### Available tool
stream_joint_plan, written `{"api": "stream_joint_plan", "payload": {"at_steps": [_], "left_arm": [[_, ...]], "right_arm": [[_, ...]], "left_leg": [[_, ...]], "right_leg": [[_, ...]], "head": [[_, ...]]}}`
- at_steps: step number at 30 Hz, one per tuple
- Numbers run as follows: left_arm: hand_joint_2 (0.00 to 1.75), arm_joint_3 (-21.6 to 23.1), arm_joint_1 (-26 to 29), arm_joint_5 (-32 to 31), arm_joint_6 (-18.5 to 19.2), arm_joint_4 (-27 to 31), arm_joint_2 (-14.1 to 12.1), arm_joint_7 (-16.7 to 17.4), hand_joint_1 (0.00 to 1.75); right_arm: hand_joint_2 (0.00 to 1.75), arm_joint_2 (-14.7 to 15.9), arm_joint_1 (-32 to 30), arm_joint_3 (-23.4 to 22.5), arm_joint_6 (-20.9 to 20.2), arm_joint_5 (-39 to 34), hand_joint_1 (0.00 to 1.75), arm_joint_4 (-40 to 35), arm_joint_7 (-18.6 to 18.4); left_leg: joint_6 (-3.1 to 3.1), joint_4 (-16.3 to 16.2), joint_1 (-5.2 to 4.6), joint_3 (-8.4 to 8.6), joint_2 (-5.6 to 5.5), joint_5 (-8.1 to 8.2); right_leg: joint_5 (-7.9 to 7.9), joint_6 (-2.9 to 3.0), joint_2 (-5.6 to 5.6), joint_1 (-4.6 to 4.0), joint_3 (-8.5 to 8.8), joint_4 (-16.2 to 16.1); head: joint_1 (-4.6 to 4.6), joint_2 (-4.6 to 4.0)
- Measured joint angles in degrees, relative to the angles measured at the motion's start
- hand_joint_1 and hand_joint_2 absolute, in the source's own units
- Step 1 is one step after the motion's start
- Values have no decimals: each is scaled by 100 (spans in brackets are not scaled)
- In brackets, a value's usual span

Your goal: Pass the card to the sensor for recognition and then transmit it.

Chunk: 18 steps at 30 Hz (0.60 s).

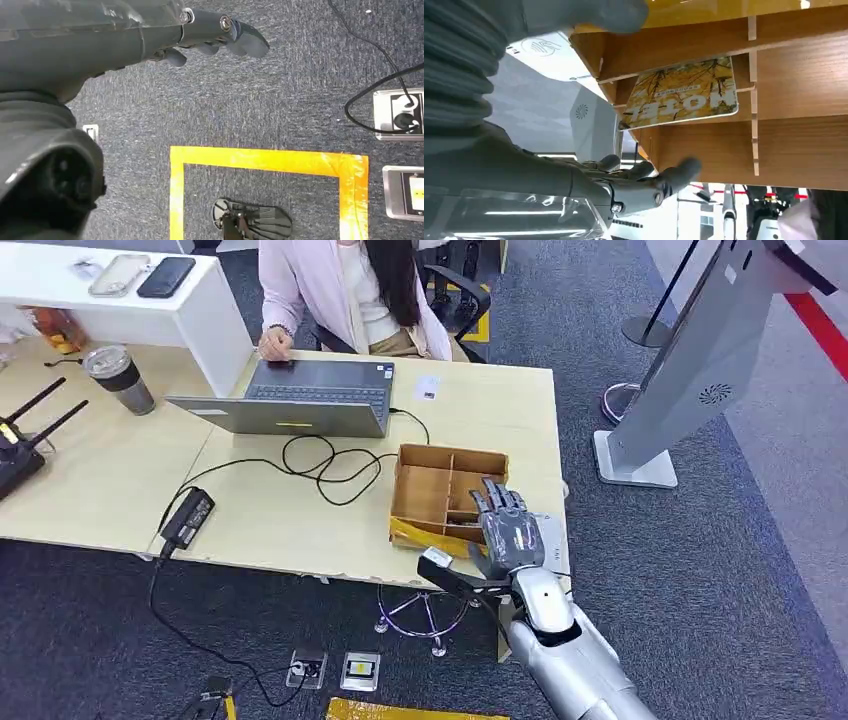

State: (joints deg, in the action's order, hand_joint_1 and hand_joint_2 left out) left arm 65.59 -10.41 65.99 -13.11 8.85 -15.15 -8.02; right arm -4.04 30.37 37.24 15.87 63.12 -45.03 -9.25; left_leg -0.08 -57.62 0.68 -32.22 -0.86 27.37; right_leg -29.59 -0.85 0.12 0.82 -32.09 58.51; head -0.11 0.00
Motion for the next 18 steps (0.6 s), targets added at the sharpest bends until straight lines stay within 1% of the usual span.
{"api": "stream_joint_plan", "payload": {"at_steps": [7, 8, 9, 10, 11, 12, 13, 14, 17, 18], "left_arm": [[0, 9, -3, 0, -20, 0, 0, 0, 0], [0, 9, -4, 0, -20, 0, 0, 0, 0], [0, 11, -5, 0, -20, 0, 0, 0, 0], [0, 11, -6, -2, -20, 0, 0, 0, 0], [0, 11, -9, -4, -20, 0, 0, 0, 0], [0, 13, -15, -9, -20, 0, 0, 0, 0], [0, 13, -23, -15, -20, 0, 0, 0, 0], [0, 13, -31, -20, -20, 0, 0, 0, 0], [0, 20, -55, -24, -20, 0, 0, 0, 0], [0, 20, -62, -24, -20, 0, 0, 2, 0]], "right_arm": [[175, -22, 23, 0, 13, 48, 0, 0, -20], [175, -22, 23, 0, 13, 48, 7, 0, -20], [175, -24, 24, 0, 11, 46, 0, 0, -20], [175, -26, 25, 0, 11, 46, 0, 0, -20], [175, -26, 27, 0, 13, 46, 3, 0, -17], [175, -26, 31, 0, 13, 44, 63, 0, -15], [175, -26, 33, 0, 18, 35, 168, 0, -13], [175, -26, 35, 0, 26, 29, 175, 0, -9], [175, -26, 41, 0, 85, -29, 175, 0, 15], [175, -26, 44, 0, 88, -44, 56, 0, 24]], "left_leg": [[0, 0, 0, 0, 0, 0], [0, 0, 0, 0, 0, 0], [0, 0, 0, 0, 0, 0], [0, 0, 0, 0, 0, 0], [0, 0, 0, 0, 0, 0], [0, 0, 0, 0, 0, 0], [0, 0, 0, 0, 0, 0], [0, 0, 0, 0, 0, 0], [0, 0, 0, 0, 0, 0], [0, 0, 0, 0, 0, 0]], "right_leg": [[0, 0, 0, 0, 0, 0], [0, 0, 0, 0, 0, 0], [0, 0, 0, 0, 0, 0], [0, 0, 0, 0, 0, 0], [0, 0, 0, 0, 0, 0], [0, 0, 0, 0, 0, 0], [0, 0, 0, 0, 0, 0], [0, 0, 0, 0, 0, 0], [0, 0, 0, 0, 0, 0], [0, 0, 0, 0, 0, 0]], "head": [[2, 0], [2, 0], [0, 0], [2, 0], [0, 0], [2, 0], [2, 0], [2, 0], [2, 0], [2, 0]]}}
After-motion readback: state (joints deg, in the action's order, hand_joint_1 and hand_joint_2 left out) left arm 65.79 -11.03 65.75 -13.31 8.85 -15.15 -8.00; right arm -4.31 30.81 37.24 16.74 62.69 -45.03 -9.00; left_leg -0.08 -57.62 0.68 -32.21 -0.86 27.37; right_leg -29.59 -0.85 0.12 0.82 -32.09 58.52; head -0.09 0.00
